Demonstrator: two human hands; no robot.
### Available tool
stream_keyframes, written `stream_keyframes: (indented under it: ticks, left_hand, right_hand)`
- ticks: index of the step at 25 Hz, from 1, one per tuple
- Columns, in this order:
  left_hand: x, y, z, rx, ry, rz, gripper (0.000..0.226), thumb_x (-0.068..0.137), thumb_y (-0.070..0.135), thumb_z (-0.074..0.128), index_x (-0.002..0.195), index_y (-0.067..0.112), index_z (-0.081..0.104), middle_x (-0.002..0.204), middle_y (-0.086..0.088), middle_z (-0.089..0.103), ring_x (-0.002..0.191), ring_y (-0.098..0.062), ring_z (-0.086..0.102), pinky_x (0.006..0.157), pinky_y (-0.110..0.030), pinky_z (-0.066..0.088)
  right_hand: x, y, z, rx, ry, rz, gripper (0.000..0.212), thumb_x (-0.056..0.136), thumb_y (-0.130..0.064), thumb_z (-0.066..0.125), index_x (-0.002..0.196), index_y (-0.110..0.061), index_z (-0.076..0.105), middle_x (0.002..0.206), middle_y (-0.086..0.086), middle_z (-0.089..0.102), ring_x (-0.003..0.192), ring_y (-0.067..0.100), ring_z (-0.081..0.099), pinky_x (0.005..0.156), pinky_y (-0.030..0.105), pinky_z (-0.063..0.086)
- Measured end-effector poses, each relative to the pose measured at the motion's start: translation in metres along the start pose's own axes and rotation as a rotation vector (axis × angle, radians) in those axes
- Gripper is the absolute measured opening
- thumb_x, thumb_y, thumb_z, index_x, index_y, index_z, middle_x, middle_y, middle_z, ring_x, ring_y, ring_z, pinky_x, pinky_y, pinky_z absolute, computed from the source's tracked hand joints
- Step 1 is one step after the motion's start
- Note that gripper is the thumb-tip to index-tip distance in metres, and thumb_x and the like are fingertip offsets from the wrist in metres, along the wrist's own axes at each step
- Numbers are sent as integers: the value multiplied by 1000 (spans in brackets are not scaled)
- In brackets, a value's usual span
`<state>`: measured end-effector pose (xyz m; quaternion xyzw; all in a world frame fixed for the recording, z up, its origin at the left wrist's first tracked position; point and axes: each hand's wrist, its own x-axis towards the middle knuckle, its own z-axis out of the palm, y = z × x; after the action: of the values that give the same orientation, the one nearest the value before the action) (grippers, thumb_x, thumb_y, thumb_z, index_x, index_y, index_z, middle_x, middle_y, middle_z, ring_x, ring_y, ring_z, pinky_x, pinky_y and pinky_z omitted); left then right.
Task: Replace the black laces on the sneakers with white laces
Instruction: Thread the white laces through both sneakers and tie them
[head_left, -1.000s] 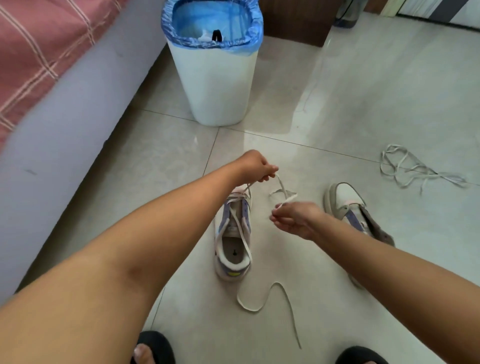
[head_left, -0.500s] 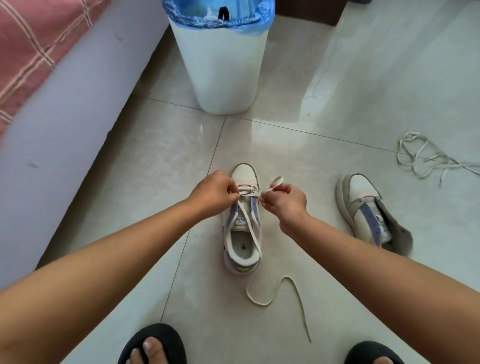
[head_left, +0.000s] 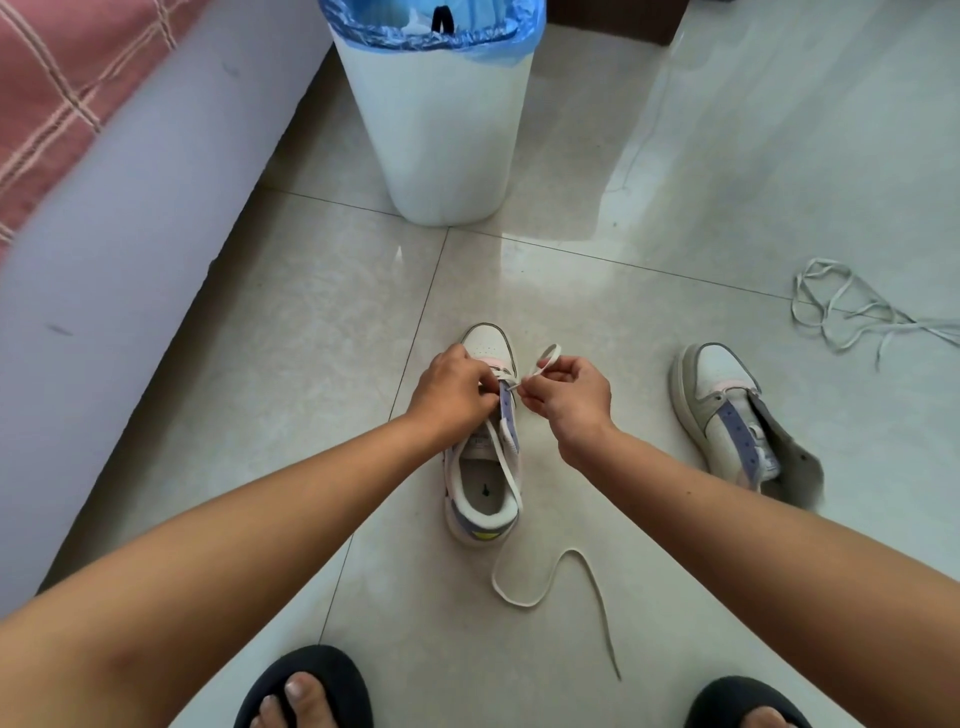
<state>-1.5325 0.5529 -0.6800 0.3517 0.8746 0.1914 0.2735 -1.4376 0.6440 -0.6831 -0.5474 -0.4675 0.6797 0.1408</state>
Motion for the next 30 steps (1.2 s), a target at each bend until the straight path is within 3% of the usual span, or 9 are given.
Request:
stream_keyframes:
  ticks: [8,15,19,22,24,27,30]
  left_hand:
    - [0,-3,3,-13,15,-6,21,86,22,63,104,15,70,107,-8,51,105,-24,51,84,-27,39]
    - [0,-3,3,-33,10,7,22,86,21,63,106,13,70,107,-10,51,104,-25,51,88,-32,44]
    - [-2,-5,7,-32,22,13,22,87,22,63,105,13,71,106,-11,52,104,-26,52,90,-36,44]
    - [-2,-2,9,4,25,5,20,89,21,59,101,10,70,108,-12,53,105,-26,51,89,-36,44]
    - [-1,2,8,64,-31,6,22,92,20,53,102,5,66,114,-13,50,108,-27,49,89,-35,43]
    - [2,9,-3,108,-159,10,23,94,16,47,104,1,62,119,-15,44,107,-29,50,92,-31,41]
    - [3,1,-31,103,-341,76,17,94,12,50,98,3,64,108,-12,51,96,-25,56,86,-30,45]
  right_hand:
    - [2,-3,-6,-71,-107,-2,23,81,11,62,82,-11,54,78,10,60,70,20,63,69,26,56]
    - [7,-1,-4,-344,-147,-173,25,74,7,68,76,-16,58,70,1,60,68,16,59,68,29,51]
    - [8,5,1,-298,-157,-149,22,74,5,73,74,-12,57,70,2,61,66,14,59,63,21,49]
    - [4,4,1,-221,-170,-12,20,79,-4,72,92,-9,58,80,3,59,72,15,57,62,23,46]
    - [-5,8,-2,-296,-220,103,39,81,-13,69,112,-13,46,88,3,54,74,12,52,61,23,42]
    - [-18,19,-2,-464,-293,130,54,82,-21,66,122,-20,30,94,3,52,76,12,52,58,22,38]
    - [-17,28,1,-440,-161,115,54,79,-28,67,120,-15,34,109,11,56,94,22,57,74,34,48]
